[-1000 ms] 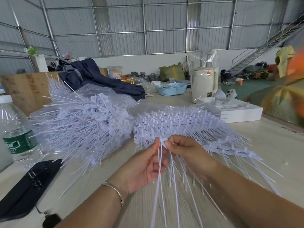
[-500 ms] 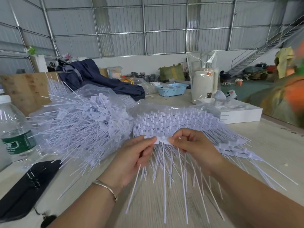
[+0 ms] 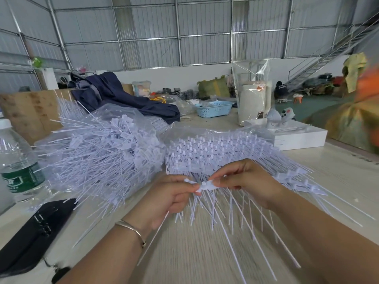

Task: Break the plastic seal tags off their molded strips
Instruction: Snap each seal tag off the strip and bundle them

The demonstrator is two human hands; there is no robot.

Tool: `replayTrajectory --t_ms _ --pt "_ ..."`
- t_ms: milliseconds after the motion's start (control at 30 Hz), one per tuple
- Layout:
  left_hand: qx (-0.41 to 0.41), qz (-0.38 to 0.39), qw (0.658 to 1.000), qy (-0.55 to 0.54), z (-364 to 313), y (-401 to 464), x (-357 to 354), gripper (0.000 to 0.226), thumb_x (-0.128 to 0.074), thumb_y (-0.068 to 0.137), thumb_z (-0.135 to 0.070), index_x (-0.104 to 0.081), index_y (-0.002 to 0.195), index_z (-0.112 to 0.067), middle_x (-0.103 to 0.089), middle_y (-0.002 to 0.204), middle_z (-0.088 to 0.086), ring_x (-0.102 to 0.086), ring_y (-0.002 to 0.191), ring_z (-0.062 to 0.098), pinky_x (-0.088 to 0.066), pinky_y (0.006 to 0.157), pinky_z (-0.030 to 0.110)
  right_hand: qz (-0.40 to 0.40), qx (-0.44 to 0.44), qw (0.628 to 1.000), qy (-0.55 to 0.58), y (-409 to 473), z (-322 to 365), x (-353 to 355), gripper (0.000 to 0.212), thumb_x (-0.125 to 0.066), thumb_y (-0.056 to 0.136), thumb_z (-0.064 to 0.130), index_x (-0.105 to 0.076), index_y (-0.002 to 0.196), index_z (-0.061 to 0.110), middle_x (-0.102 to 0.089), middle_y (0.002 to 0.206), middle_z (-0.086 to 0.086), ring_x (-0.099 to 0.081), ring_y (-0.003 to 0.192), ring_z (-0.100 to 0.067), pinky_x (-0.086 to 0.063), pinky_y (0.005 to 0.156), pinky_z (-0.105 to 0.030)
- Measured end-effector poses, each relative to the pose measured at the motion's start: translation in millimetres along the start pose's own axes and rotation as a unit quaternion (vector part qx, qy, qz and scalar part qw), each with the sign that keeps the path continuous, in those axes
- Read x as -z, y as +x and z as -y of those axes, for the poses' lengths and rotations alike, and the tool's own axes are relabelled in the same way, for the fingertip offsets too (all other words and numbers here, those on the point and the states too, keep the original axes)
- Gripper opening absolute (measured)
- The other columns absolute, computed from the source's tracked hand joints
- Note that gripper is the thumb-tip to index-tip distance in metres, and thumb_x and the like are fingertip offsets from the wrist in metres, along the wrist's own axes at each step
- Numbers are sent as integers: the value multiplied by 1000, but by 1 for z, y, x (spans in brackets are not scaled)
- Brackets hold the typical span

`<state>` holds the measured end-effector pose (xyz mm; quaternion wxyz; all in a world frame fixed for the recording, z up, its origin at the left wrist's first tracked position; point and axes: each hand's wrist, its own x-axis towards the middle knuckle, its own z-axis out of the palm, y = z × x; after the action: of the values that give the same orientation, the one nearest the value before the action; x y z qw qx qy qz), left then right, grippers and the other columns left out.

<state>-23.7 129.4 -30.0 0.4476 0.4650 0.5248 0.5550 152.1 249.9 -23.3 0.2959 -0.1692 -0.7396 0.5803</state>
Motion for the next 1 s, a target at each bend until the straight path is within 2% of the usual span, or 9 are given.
replayTrajectory --t_ms 167,267,367,467,533,633,733,867,1000 --pt "31 101 994 -17 -3 -4 -1 14 -72 74 -4 -67 62 -9 -21 40 -7 -18 32 3 -18 34 13 73 -27 997 -8 -1 -1 6 11 -79 60 12 -79 70 16 -63 58 0 -43 55 -8 -32 51 -17" --pt "79 184 978 -60 -5 -5 6 20 -67 74 -4 -64 57 -14 -24 38 -8 -22 28 1 -19 33 11 123 -36 991 28 -2 0 10 11 -76 57 13 -77 68 12 -67 62 -4 -56 58 -11 -42 58 -20" --pt "80 256 948 -172 -7 -6 24 20 -77 74 -7 -61 63 -13 -24 41 -9 -23 30 2 -19 33 12 87 -27 994 60 -2 3 28 9 -71 59 11 -77 67 11 -70 66 -5 -63 63 -15 -49 65 -21" --pt "55 195 950 -238 -1 -1 25 35 -84 69 -7 -49 70 -11 -28 50 -7 -24 38 5 -19 40 17 23 -20 998 51 -3 2 29 23 -77 71 23 -74 86 6 -59 65 -6 -50 63 -17 -40 68 -27" --pt "41 155 960 -231 4 2 13 30 -79 71 -2 -52 70 -13 -28 57 -6 -27 43 5 -22 46 19 12 -23 999 19 -2 1 19 27 -71 79 24 -68 99 7 -48 66 -7 -40 64 -18 -29 66 -30" --pt "66 78 965 -242 5 5 1 30 -69 82 -4 -50 64 -18 -31 59 -5 -28 46 6 -29 46 17 5 -16 1000 -19 -2 1 11 17 -62 85 2 -63 101 9 -46 73 -10 -41 64 -16 -28 63 -29" --pt "109 18 951 -290 0 5 -4 13 -65 81 -15 -56 73 -10 -46 66 4 -44 51 11 -42 44 18 1 13 998 -67 -4 3 5 18 -59 86 -8 -61 97 7 -51 73 -4 -48 67 -12 -37 65 -22" --pt "131 -30 968 -211 4 6 -5 30 -63 83 -42 -52 77 -15 -46 63 1 -25 41 5 -12 34 14 -14 80 979 -188 -6 4 -8 17 -62 88 -5 -62 94 10 -61 79 -5 -55 74 -13 -40 69 -20" --pt "79 -3 988 -129 4 3 -5 30 -80 65 -27 -65 88 -14 -37 59 -8 -19 44 3 -10 36 15 -45 110 965 -234 -4 1 -11 13 -63 89 -1 -64 97 10 -65 83 -7 -60 80 -18 -42 72 -25"
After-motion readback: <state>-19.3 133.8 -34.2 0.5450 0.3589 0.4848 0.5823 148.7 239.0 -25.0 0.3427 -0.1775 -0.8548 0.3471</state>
